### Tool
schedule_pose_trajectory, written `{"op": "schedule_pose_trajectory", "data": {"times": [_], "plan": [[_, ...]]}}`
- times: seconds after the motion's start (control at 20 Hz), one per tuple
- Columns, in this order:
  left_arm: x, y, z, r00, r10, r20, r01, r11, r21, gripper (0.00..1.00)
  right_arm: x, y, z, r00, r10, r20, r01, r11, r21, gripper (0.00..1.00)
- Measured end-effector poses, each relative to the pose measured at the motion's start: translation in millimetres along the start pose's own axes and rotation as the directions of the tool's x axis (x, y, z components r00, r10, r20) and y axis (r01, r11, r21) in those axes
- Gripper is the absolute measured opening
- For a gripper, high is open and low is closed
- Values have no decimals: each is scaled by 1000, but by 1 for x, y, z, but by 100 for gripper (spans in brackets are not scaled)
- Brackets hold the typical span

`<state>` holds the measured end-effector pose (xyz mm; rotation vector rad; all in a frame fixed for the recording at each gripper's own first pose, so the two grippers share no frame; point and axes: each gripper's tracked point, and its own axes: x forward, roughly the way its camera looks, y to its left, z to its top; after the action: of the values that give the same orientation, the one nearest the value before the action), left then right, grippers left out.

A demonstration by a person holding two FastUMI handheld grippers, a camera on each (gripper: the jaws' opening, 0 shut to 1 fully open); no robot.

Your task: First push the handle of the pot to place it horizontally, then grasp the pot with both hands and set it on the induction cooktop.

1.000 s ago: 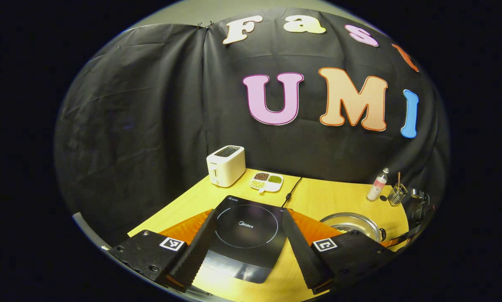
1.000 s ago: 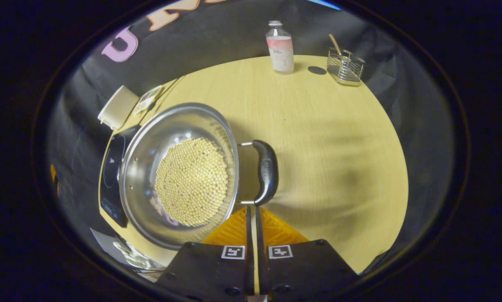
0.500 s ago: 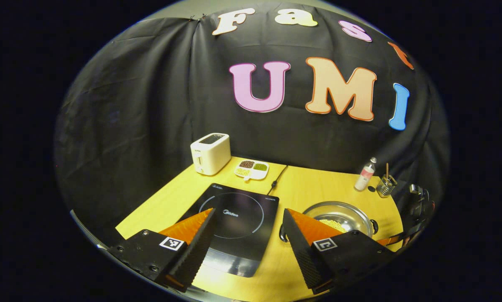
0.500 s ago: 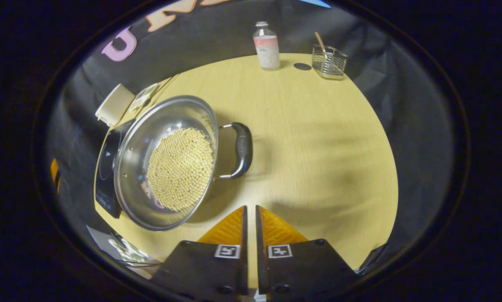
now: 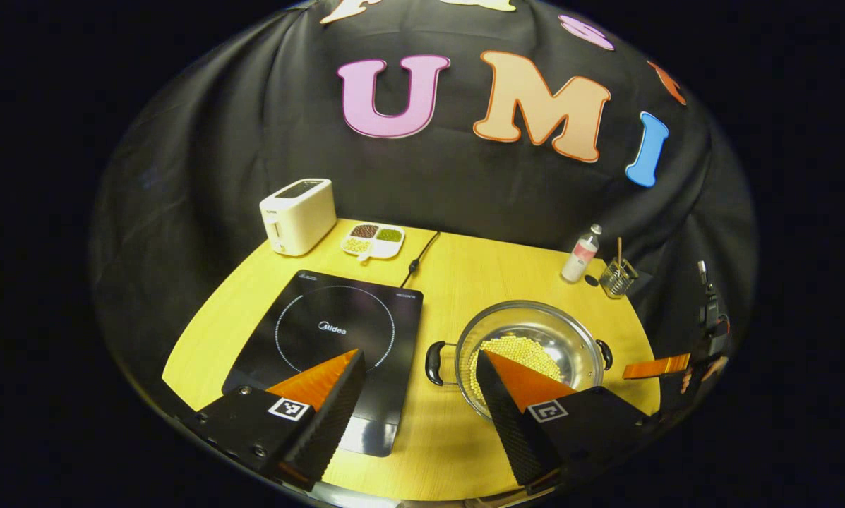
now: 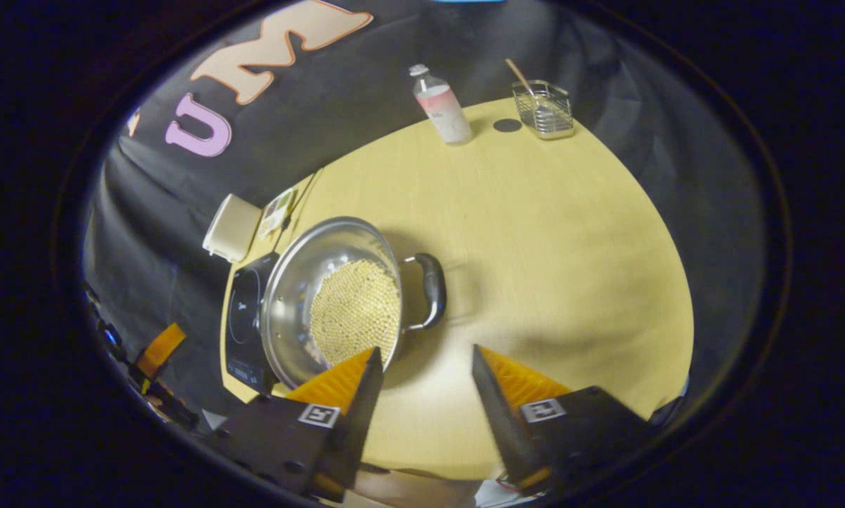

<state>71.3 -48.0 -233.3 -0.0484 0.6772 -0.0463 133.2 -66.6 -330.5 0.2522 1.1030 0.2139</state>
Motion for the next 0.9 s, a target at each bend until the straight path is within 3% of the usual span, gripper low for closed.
{"op": "schedule_pose_trajectory", "data": {"times": [0.1, 0.3, 0.35, 0.4, 0.5, 0.55, 0.65, 0.7, 0.75, 0.8, 0.9], "plan": [[14, -6, -4, 998, -39, -55, 39, 999, 4, 94, 1, 7, 13, 999, 34, 19, -34, 999, -8, 89], [42, -10, -18, 980, -78, -184, 80, 997, 1, 94, 16, 10, 34, 999, 37, 14, -37, 999, -36, 92], [49, -11, -20, 975, -84, -207, 88, 996, 9, 94, 19, 10, 36, 999, 38, 6, -38, 999, -36, 100], [54, -14, -22, 969, -96, -226, 101, 995, 11, 94, 24, 9, 39, 999, 39, -4, -39, 999, -34, 92], [68, -19, -28, 957, -115, -267, 121, 993, 5, 94, 36, 6, 38, 999, 39, -33, -40, 999, -22, 92], [75, -20, -33, 947, -125, -295, 130, 992, -2, 94, 43, 4, 37, 998, 38, -49, -38, 999, -18, 100], [88, -27, -43, 926, -150, -346, 151, 988, -24, 94, 54, -4, 35, 996, 31, -82, -33, 999, -16, 100], [95, -29, -47, 917, -163, -365, 158, 986, -42, 94, 62, -6, 33, 995, 32, -99, -33, 999, -11, 92], [102, -29, -52, 908, -166, -384, 155, 986, -60, 99, 68, -7, 32, 993, 36, -112, -37, 999, -5, 92], [110, -27, -57, 900, -161, -405, 144, 987, -71, 92, 73, -7, 33, 992, 43, -123, -44, 999, 1, 93], [121, -24, -64, 887, -150, -436, 127, 989, -81, 93, 82, -9, 32, 989, 51, -139, -50, 999, 10, 92]]}}
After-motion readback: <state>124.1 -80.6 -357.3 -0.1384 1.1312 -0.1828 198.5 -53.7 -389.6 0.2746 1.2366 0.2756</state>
